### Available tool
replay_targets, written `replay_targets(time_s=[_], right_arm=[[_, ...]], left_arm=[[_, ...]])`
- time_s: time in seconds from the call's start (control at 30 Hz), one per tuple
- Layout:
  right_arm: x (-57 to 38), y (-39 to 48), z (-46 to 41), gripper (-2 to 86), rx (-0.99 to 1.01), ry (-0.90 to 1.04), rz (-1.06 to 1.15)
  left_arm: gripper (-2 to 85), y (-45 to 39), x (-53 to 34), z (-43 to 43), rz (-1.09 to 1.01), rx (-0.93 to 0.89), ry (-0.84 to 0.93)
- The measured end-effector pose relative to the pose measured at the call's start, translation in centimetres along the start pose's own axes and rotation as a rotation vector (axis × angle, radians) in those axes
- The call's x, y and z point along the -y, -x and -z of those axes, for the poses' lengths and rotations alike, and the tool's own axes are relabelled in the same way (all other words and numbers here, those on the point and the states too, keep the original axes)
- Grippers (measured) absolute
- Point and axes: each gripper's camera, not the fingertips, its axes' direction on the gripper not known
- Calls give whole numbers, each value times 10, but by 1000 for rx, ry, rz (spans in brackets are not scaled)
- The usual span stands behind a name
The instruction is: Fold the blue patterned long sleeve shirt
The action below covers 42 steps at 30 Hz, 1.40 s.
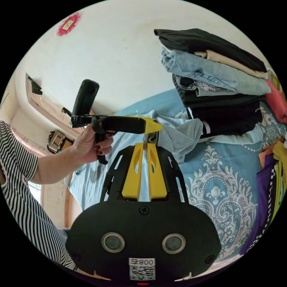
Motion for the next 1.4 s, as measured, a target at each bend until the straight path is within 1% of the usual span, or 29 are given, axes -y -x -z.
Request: replay_targets(time_s=[0.1, 0.23, 0.37, 0.47, 0.53, 0.6, 0.77, 0.83, 0.97, 1.1, 1.17, 1.23, 1.27, 1.33, 1.4], right_arm=[[24, 30, -14, 23, -18, 66, 45], [57, 69, -30, 23, -20, 103, 63], [91, 111, -47, 23, -15, 118, 71], [117, 145, -60, 23, -13, 129, 93], [132, 165, -67, 23, -11, 133, 102], [147, 185, -73, 23, -15, 136, 107], [199, 254, -80, 24, -13, 94, 140], [220, 281, -79, 24, 0, 57, 165], [275, 358, -89, 24, 58, -7, 271], [315, 435, -119, 24, 172, -14, 373], [333, 489, -152, 23, 262, 28, 442], [341, 531, -180, 23, 322, 78, 499], [344, 556, -200, 23, 349, 112, 531], [345, 592, -231, 23, 390, 179, 570], [344, 623, -264, 23, 430, 245, 581]], left_arm=[[106, 8, -6, -6, -7, -10, 49], [68, 20, -20, -4, -10, 47, 111], [39, 42, -44, 8, 62, 15, 71], [28, 70, -77, 22, 190, -90, -30], [24, 99, -110, 30, 333, -223, -126], [23, 113, -132, 36, 383, -286, -185], [19, 132, -168, 61, 382, -351, -287], [18, 140, -184, 85, 360, -374, -367], [18, 150, -219, 133, 332, -363, -513], [18, 165, -290, 197, 353, -291, -688], [18, 175, -331, 219, 396, -266, -755], [18, 188, -390, 242, 475, -225, -822], [19, 191, -405, 247, 499, -212, -833], [19, 203, -465, 258, 601, -153, -862], [20, 211, -507, 261, 683, -138, -893]])
